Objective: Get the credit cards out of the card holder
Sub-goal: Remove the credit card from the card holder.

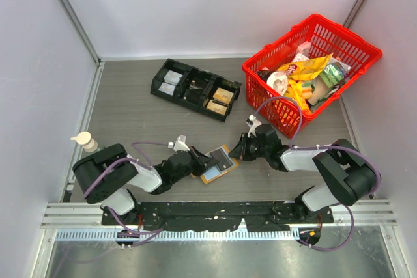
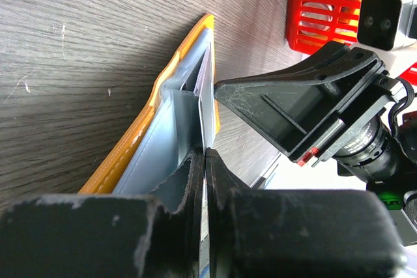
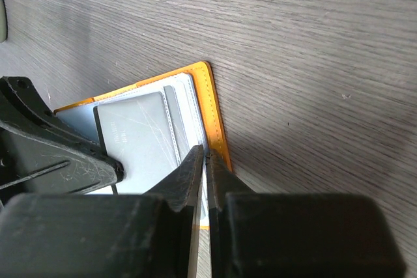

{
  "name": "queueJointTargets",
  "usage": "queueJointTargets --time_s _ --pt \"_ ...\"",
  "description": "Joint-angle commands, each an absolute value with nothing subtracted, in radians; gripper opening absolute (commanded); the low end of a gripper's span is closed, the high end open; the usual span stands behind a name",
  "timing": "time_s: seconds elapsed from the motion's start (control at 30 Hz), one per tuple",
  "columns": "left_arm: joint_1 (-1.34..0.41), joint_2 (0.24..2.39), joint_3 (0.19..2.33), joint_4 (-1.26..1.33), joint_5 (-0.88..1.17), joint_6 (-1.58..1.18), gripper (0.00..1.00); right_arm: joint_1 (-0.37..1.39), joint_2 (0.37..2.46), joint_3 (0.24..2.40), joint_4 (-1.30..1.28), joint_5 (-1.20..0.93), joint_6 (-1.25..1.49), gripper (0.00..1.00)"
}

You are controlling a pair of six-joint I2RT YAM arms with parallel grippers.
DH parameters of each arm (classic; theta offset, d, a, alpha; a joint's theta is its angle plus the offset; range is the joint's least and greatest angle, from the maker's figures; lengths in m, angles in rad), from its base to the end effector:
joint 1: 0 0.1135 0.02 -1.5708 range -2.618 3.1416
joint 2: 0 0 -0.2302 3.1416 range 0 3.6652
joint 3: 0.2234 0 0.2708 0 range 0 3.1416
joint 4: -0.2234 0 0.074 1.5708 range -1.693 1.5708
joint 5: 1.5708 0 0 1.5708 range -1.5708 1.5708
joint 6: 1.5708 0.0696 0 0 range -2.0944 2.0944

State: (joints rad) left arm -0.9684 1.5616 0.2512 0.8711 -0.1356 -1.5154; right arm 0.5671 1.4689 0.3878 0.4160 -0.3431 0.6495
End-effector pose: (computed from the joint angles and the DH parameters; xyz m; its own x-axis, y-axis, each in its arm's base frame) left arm 0.1626 -0.2198 0.0432 -0.7593 -0.6418 -0.1075 -0.1992 0.3866 -0.9005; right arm 0.2266 0.1721 0.0516 -0.8555 0.1304 -0.5011 -0.2659 0.7198 0.6412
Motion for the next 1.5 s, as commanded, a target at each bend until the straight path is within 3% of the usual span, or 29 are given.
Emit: queueJointTargets --time_s 0.0,0.33,0.47,0.57,0.97,1.2,1.47 --pt "-0.973 1.534 0.238 0.902 -0.146 -1.516 0.08 0.561 1.517 0.351 0.284 -0.313 0.649 0.1" --pt "-0.973 1.522 0.218 0.925 -0.135 -1.513 0.15 0.555 1.517 0.353 0.288 -0.319 0.653 0.1" --pt "-0.973 1.517 0.23 0.923 -0.137 -1.49 0.3 0.555 1.517 0.353 0.288 -0.319 0.653 0.1" --pt "-0.974 1.54 0.242 0.956 -0.123 -1.483 0.3 0.555 1.52 0.353 0.29 -0.324 0.655 0.1" --pt "-0.974 1.543 0.212 1.019 -0.13 -1.48 0.01 0.555 1.52 0.353 0.293 -0.325 0.657 0.1" --pt "-0.973 1.511 0.189 0.977 -0.133 -1.491 0.0 0.545 1.509 0.345 0.29 -0.318 0.655 0.1" --pt "-0.974 1.372 0.206 0.66 -0.155 -1.476 0.0 0.526 1.482 0.345 0.273 -0.318 0.653 0.1"
